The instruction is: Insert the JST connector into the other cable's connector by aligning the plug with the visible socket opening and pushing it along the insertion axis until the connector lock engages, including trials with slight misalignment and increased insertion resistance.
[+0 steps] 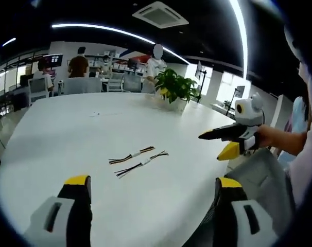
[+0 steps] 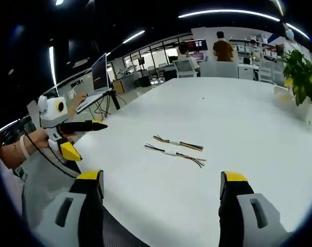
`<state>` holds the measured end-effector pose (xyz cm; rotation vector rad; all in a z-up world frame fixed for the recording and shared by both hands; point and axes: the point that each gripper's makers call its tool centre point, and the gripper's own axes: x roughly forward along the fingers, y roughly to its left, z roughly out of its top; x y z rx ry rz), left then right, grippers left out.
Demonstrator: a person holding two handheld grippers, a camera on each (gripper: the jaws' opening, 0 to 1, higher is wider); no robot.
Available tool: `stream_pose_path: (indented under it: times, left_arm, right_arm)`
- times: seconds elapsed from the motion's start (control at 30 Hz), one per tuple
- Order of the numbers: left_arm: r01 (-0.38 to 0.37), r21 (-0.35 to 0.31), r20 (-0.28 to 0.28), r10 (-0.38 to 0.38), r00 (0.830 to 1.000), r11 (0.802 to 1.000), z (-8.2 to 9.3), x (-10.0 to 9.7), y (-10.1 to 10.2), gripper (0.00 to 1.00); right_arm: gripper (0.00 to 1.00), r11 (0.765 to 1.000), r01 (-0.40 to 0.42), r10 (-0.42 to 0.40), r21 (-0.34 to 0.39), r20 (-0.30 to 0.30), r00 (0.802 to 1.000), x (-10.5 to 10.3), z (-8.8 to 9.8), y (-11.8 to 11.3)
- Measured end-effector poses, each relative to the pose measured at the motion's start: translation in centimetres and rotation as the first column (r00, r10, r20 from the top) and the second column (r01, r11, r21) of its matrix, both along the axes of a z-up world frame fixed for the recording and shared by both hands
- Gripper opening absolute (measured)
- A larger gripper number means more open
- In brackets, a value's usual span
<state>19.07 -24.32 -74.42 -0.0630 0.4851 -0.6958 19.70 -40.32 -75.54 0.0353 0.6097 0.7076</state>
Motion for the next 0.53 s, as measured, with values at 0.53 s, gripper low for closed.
stream_pose_path:
  times: [0.53]
  left_arm:
    - [-0.042, 0.0, -0.005, 0.042, 0.999, 0.999, -0.4, -0.02, 0.92, 0.99]
  right_arm:
    - [0.99, 1.0, 0.0, 0.0, -0.015, 0.015, 1.0, -0.83, -0.2, -0.09]
